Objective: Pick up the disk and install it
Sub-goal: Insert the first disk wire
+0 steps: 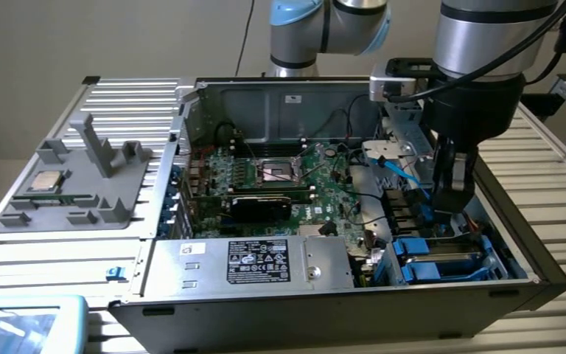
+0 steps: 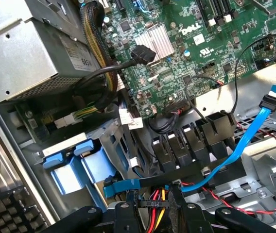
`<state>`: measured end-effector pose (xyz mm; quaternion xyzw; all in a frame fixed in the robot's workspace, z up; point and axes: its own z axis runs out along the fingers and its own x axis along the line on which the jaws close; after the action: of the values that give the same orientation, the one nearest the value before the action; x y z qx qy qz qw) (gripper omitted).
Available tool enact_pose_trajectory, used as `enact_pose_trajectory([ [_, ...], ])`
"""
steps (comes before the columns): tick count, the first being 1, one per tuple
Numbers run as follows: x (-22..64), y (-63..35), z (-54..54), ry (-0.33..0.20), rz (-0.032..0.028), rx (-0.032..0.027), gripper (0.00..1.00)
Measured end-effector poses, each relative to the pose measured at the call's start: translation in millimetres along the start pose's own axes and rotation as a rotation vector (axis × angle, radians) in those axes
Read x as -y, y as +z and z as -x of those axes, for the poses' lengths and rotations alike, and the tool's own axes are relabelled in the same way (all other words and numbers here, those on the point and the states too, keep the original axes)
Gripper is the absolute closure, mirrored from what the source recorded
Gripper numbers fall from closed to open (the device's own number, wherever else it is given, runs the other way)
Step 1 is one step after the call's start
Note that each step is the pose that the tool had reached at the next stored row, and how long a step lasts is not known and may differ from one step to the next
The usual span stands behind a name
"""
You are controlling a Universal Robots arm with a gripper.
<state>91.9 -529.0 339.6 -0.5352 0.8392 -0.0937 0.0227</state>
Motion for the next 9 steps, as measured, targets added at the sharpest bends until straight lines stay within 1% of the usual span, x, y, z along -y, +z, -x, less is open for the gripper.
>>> enact_pose_trajectory([
  [4,0.0,0.3,0.0,0.0,0.0,0.0,0.65],
  [5,0.0,0.3,0.0,0.0,0.0,0.0,0.63],
  [6,0.0,0.3,0.1,0.0,0.0,0.0,0.57],
  [8,0.2,0.2,0.1,0.0,-0.0011,0.0008,0.57],
  [9,0.3,-0.6,0.1,0.0,-0.0034,0.0016,0.5],
])
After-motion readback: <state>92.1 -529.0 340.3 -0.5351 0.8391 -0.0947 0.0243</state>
